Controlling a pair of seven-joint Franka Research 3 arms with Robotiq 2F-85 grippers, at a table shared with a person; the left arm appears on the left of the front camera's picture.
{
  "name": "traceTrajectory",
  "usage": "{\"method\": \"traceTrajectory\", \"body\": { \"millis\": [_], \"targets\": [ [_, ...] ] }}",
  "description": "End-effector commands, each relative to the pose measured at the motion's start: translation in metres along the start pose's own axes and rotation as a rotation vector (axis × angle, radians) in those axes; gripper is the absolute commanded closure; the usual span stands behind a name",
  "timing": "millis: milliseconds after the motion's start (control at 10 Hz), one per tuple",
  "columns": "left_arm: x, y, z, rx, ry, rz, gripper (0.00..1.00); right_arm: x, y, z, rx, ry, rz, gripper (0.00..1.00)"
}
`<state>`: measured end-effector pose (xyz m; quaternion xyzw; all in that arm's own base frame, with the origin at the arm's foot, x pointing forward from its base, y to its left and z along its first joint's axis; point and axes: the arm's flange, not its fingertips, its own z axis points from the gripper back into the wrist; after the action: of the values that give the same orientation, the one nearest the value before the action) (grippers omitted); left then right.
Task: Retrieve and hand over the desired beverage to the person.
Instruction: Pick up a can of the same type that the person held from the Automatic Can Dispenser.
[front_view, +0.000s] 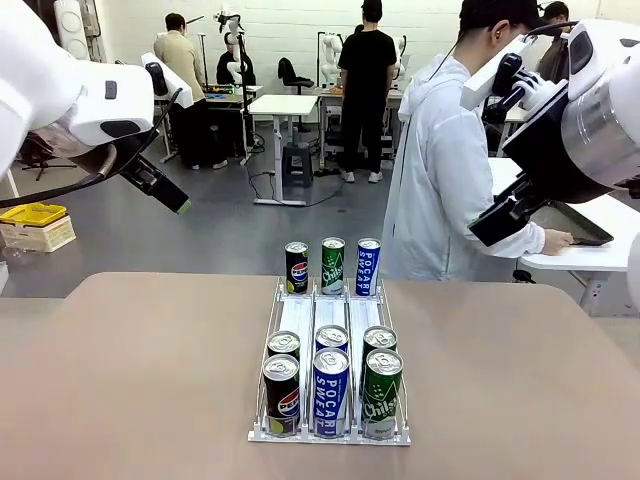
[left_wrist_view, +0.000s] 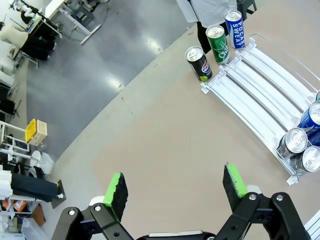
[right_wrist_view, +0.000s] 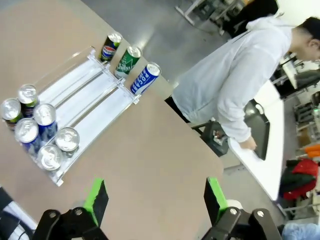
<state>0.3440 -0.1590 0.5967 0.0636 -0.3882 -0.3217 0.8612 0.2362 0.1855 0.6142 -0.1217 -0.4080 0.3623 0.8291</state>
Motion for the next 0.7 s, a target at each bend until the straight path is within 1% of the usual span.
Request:
{"method": "traceTrajectory", "body": {
  "millis": [0, 100, 200, 300, 400, 500, 600],
  "targets": [
    [-0.004, 0.001, -0.006, -0.009, 0.013, -0.001, 0.0, -0.001, -0.005, -0.002, 0.013, -0.021, -0.021, 0.0],
    [0.0, 0.0, 0.0, 0.0, 0.0, 0.0, 0.0, 0.0, 0.0, 0.0, 0.0, 0.0, 0.0, 0.0],
    [-0.015, 0.025, 0.009, -0.261, 0.018, 0.047, 0.0, -0.02, -0.036, 0.005, 0.219, -0.05, -0.085, 0.0],
    [-0.027, 0.069, 0.023, -0.449, 0.0, 0.138, 0.0, -0.038, -0.074, 0.012, 0.419, -0.066, -0.149, 0.0],
    [-0.045, 0.109, 0.036, -0.657, -0.06, 0.214, 0.0, -0.058, -0.106, 0.019, 0.497, -0.099, -0.217, 0.0],
    [-0.066, 0.135, 0.042, -0.745, -0.091, 0.263, 0.0, -0.079, -0.134, 0.021, 0.586, -0.118, -0.261, 0.0],
    [-0.085, 0.157, 0.043, -0.754, -0.107, 0.327, 0.0, -0.101, -0.162, 0.017, 0.638, -0.133, -0.326, 0.0]
  ]
}}
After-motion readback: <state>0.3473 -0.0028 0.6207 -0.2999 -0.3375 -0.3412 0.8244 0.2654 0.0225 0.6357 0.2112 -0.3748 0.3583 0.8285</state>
